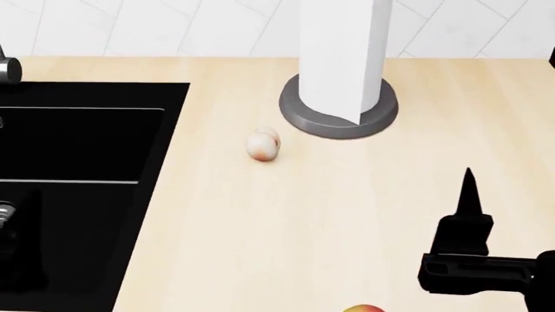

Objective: There is a mixed pile of frozen fruits and vegetables on the counter. Locate all the frozen vegetables and place the items in a bowl on the counter. Take all the frozen fruits and defrost them in a running sink.

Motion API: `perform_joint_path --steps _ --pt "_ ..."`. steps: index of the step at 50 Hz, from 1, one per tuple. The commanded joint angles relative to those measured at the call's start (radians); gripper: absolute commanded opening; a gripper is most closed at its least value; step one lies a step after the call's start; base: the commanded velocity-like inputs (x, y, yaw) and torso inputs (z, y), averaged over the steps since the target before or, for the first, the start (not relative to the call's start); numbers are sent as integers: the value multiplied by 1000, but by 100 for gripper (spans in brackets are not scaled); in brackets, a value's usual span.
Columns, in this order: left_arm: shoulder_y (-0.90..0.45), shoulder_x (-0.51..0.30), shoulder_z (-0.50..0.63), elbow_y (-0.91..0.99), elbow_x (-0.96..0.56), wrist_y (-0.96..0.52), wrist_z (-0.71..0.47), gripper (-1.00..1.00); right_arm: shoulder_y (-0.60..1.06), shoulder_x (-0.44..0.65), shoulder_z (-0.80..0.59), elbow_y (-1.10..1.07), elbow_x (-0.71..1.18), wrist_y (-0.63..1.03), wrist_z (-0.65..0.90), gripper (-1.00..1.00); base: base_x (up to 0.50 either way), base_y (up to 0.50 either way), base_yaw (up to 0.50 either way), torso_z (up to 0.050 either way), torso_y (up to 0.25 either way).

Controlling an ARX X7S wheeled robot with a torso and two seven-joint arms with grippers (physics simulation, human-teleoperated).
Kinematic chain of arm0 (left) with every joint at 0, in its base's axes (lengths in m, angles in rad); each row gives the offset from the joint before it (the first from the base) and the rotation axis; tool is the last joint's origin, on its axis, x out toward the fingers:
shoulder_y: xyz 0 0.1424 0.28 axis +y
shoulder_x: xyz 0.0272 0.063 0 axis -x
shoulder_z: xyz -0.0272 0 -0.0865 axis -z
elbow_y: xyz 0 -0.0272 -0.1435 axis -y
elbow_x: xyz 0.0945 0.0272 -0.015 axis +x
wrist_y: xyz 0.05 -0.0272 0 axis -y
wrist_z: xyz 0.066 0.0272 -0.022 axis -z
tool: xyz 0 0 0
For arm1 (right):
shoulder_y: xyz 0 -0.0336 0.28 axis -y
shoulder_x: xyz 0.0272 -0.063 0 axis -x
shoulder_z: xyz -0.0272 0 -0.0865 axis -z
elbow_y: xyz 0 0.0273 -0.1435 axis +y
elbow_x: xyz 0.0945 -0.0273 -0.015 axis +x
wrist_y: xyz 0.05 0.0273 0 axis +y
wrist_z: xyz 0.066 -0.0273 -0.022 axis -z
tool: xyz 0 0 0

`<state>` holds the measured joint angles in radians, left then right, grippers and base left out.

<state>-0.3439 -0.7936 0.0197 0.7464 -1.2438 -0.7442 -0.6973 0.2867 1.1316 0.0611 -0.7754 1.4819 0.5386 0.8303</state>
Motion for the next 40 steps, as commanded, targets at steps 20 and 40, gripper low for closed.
perform_joint_path --steps 20,40 --pt "-68 32 54 -17 -11 -22 -16 100 54 40 -23 -45 65 35 -92 100 0 0 0 0 0" --pt "-43 25 52 -17 -3 -7 2 100 140 72 -109 -91 348 67 -156 100 0 0 0 0 0"
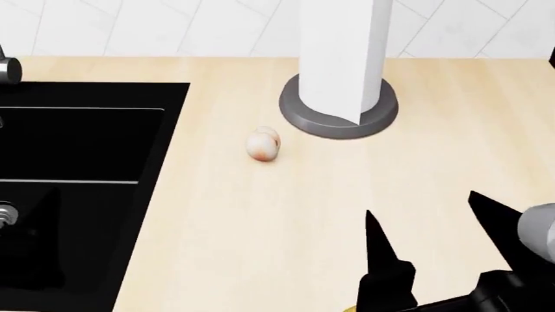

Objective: There is a mixed pile of frozen fruits and vegetables on the counter. Locate all the frozen vegetables and place the items in a bowl on the counter. Take all the frozen fruits and defrost them in a running sink.

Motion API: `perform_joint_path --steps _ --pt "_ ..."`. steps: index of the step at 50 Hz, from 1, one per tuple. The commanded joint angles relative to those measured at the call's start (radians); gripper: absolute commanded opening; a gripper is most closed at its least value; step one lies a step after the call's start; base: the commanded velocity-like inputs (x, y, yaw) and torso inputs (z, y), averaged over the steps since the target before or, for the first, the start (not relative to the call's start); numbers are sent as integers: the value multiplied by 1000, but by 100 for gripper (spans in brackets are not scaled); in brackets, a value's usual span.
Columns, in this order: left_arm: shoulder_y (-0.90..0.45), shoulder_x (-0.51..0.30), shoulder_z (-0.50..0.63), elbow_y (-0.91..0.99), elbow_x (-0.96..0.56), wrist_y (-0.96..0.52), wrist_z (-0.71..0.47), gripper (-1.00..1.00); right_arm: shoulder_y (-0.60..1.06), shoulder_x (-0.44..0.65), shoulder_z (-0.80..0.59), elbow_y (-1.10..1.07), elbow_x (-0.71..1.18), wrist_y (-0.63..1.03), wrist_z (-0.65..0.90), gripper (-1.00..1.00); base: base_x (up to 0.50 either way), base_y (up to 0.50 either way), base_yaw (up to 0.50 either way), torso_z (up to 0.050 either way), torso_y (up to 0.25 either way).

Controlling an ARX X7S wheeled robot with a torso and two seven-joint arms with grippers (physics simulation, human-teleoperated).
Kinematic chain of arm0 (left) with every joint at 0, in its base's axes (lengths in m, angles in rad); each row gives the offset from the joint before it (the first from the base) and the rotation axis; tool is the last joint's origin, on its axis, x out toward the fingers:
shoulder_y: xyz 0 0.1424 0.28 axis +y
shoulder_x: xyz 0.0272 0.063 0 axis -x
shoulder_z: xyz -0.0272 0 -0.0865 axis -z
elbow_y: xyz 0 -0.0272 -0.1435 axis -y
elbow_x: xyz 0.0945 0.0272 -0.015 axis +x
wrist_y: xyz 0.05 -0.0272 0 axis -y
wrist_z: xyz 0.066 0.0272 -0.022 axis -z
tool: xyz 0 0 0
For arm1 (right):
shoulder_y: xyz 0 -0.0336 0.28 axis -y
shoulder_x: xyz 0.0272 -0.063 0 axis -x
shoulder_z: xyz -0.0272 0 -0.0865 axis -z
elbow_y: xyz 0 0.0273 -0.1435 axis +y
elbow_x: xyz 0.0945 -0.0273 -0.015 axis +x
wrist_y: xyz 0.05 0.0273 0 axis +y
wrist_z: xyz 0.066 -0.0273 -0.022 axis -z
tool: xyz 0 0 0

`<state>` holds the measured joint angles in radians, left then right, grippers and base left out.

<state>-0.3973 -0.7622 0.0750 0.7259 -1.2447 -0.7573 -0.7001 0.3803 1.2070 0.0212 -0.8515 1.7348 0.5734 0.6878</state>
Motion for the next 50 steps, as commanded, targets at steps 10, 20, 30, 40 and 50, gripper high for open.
perform_joint_path --steps 10,20,30,40,50 --pt "54 -43 -48 31 -33 22 7 100 61 -65 -156 -1 1 100 -8 100 0 0 0 0 0" --pt "57 -45 -45 30 -29 24 12 100 72 -53 -182 7 22 126 26 100 0 0 0 0 0" --pt "27 -31 -18 19 -19 12 7 100 68 -86 -239 39 -34 175 30 100 0 0 0 0 0" --pt "65 -54 -47 28 -31 27 15 100 11 -100 -243 55 -27 154 2 100 0 0 0 0 0" --pt "37 -28 -12 11 -8 16 8 100 -12 -96 -241 86 -5 140 24 100 0 0 0 0 0"
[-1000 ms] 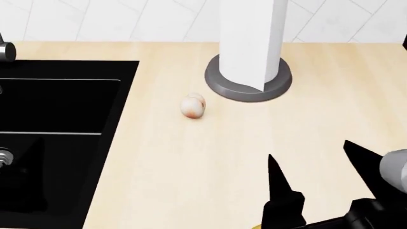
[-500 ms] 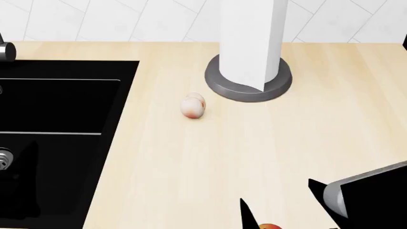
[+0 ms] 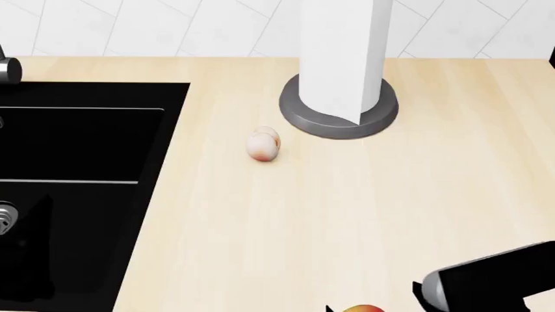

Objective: There is a mixed pile of frozen fruits and vegetables on the counter. Locate all the frozen vegetables and place the items in a bowl on the counter. Take all the frozen fruits and defrost them in a running sink.

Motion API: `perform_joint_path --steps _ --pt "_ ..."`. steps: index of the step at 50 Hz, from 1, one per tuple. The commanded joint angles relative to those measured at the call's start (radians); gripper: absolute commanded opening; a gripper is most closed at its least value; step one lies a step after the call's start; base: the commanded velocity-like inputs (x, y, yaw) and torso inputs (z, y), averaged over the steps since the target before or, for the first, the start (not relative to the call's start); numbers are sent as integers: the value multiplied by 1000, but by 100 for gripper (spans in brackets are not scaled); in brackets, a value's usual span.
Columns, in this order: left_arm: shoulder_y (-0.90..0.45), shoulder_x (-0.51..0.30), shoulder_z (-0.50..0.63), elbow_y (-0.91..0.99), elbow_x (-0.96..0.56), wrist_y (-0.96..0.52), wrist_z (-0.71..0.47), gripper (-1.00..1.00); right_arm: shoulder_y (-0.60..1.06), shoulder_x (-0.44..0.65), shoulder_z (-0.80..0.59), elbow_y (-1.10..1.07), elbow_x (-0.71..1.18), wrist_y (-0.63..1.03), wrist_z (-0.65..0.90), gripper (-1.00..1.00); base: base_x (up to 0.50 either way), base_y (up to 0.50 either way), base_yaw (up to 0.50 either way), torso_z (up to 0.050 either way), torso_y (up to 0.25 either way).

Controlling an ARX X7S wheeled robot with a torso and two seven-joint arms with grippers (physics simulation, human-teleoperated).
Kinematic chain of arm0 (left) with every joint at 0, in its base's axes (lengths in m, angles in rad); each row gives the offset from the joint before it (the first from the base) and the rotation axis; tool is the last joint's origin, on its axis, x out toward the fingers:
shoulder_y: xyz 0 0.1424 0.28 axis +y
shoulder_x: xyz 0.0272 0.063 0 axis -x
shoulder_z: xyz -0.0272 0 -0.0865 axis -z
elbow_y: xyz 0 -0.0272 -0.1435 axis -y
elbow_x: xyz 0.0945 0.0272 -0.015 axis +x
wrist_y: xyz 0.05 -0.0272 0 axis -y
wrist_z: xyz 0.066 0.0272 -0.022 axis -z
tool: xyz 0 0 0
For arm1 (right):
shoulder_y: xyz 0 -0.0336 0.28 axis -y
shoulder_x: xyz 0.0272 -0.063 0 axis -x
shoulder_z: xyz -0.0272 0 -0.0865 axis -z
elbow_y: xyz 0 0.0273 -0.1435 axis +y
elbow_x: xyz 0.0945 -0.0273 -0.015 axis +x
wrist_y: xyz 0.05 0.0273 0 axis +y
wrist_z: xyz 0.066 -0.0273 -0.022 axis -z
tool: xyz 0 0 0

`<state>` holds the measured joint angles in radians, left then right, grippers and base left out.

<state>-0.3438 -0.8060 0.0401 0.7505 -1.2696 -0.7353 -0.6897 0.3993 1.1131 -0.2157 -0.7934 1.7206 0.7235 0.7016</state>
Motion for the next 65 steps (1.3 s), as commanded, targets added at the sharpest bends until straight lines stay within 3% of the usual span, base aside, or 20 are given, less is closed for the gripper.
perform_joint_path --steps 1,13,28,32,37,52,53,61,65 --pt "-31 28 39 -19 27 -12 -7 100 -28 -8 -10 32 6 -6 9 100 0 0 0 0 0" --pt "-47 44 59 -27 45 -13 -11 100 -20 -54 -58 66 -74 30 -13 100 0 0 0 0 0" --pt "8 5 14 -3 26 14 7 100 86 -160 -165 195 -174 123 -89 100 0 0 0 0 0" --pt "21 -10 -4 5 13 19 7 100 62 -163 -171 202 -185 116 -102 100 0 0 0 0 0" --pt "-21 27 44 -9 37 2 -4 100 -8 -175 -177 219 -231 78 -141 100 0 0 0 0 0" --pt "50 -26 -16 27 3 29 10 100 -26 -205 -189 258 -285 52 -176 100 0 0 0 0 0" --pt "45 -22 -11 25 8 28 9 100 -20 -202 -187 244 -312 46 -177 -100 0 0 0 0 0" --pt "-35 32 62 -13 44 -3 -4 100 -7 -185 -179 214 -272 62 -140 -100 0 0 0 0 0" --pt "24 -14 5 19 10 20 4 100 5 -166 -160 187 -247 60 -117 -100 0 0 0 0 0"
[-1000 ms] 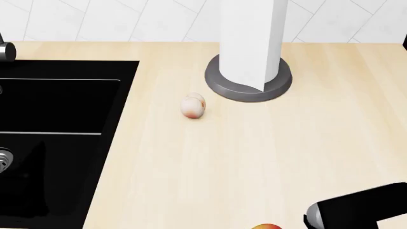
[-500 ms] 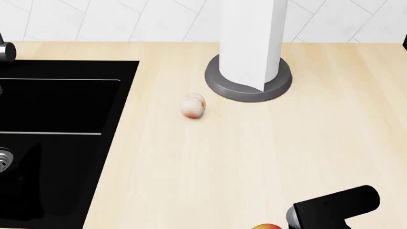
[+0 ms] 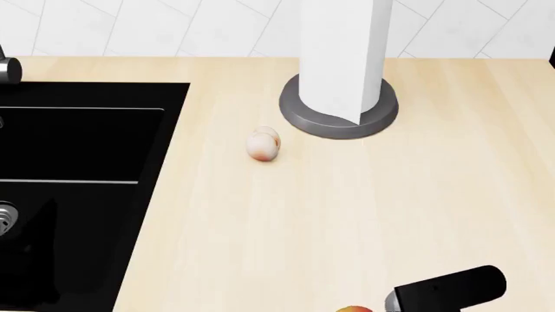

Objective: There is a mixed pile of frozen fruits and vegetables on the counter. Locate all the frozen vegetables and place the items in a bowl on the counter. Take all the frozen fruits and defrost them in a running sink.

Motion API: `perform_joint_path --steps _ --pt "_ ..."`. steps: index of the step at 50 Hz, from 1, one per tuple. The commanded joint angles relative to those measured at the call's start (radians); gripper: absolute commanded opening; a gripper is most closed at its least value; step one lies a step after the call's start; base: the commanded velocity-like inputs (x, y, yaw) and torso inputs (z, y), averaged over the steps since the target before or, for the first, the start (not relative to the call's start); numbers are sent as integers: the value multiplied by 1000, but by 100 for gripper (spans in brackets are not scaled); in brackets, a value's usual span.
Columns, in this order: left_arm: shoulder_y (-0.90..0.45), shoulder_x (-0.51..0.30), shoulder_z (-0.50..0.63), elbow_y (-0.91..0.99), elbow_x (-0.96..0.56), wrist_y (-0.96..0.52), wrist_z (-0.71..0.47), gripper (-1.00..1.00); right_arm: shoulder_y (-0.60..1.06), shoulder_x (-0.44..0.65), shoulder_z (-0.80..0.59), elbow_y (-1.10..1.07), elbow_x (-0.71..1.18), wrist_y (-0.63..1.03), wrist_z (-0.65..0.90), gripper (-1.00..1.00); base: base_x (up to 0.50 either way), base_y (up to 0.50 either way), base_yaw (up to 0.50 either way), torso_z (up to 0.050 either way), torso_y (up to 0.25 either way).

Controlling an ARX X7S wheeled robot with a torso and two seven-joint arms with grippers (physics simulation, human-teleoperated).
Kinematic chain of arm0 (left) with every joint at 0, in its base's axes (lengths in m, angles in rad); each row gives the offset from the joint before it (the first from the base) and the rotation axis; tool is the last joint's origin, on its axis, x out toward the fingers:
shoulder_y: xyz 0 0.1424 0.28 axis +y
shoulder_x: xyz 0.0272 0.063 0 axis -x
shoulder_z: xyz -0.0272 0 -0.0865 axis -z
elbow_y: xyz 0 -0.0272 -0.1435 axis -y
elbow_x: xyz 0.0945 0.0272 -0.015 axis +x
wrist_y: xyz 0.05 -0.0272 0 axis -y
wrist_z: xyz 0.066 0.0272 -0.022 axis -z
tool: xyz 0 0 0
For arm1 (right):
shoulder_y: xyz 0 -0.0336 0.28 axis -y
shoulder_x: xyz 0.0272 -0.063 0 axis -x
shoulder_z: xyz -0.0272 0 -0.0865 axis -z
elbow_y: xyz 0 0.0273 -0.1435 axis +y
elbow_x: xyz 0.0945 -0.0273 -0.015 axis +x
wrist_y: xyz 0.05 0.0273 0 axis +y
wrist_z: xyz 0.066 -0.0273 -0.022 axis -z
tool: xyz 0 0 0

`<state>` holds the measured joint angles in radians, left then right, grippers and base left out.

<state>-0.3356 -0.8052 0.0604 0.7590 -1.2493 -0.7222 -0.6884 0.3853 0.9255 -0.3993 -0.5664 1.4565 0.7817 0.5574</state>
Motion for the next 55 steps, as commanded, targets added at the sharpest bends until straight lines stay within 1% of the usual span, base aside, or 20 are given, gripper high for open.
perform_joint_path --steps 1,5,7,8,9,11,14,19,23,24,25,26,29,34,35,36,40,41,45,55 --pt "24 -25 -26 19 -23 9 0 100 22 25 27 -44 24 2 32 -100 0 0 0 0 0" --pt "-18 -12 4 6 -19 -10 -4 100 64 52 57 -84 68 5 77 -100 0 0 0 0 0" --pt "-31 -22 0 3 -32 -15 -3 100 120 62 56 -96 70 33 92 -100 0 0 0 0 0" --pt "-75 0 28 -11 -27 -33 -13 100 128 71 82 -100 98 15 126 -100 0 0 0 0 0" --pt "-87 3 35 -15 -27 -37 -14 100 142 73 95 -97 123 7 130 -100 0 0 0 0 0" --pt "-134 29 73 -38 -9 -57 -13 100 165 88 118 -109 120 -1 168 -100 0 0 0 0 0" --pt "-117 -14 28 -17 -56 -45 -2 100 191 98 145 -102 121 -16 214 -100 0 0 0 0 0" --pt "-165 11 44 -56 -90 -50 23 100 229 109 168 -82 153 -22 241 -100 0 0 0 0 0" --pt "-296 32 91 -119 -120 -103 30 100 289 119 158 -69 173 10 250 -100 0 0 0 0 0" --pt "-373 67 127 -161 -136 -131 38 100 315 119 159 -57 193 17 259 -100 0 0 0 0 0" --pt "-406 77 141 -182 -155 -148 38 100 329 117 156 -51 202 22 263 -100 0 0 0 0 0" --pt "-460 112 185 -213 -112 -167 42 100 341 117 158 -49 212 22 270 -100 0 0 0 0 0" --pt "-495 133 201 -253 -131 -182 60 100 365 119 161 -40 228 26 282 -100 0 0 0 0 0" --pt "-481 139 216 -282 -112 -177 88 100 375 139 177 -24 231 21 298 -100 0 0 0 0 2" --pt "-479 144 220 -282 -109 -176 86 100 373 138 177 -22 230 20 298 -100 0 0 0 0 0" --pt "-463 119 197 -254 -147 -177 77 100 366 139 180 -27 225 15 307 -100 0 0 0 0 0" --pt "-475 132 209 -259 -139 -180 75 100 344 144 190 -36 216 1 309 -100 0 0 0 0 0" --pt "-465 107 189 -244 -166 -180 71 100 344 143 190 -37 210 0 309 -100 195 -1 0 0 0" --pt "-459 138 211 -254 -129 -168 71 100 340 141 187 -44 203 2 307 -100 284 -7 0 0 0" --pt "-426 137 211 -248 -118 -152 80 100 312 125 181 -43 168 -10 307 -100 365 -11 0 0 1"
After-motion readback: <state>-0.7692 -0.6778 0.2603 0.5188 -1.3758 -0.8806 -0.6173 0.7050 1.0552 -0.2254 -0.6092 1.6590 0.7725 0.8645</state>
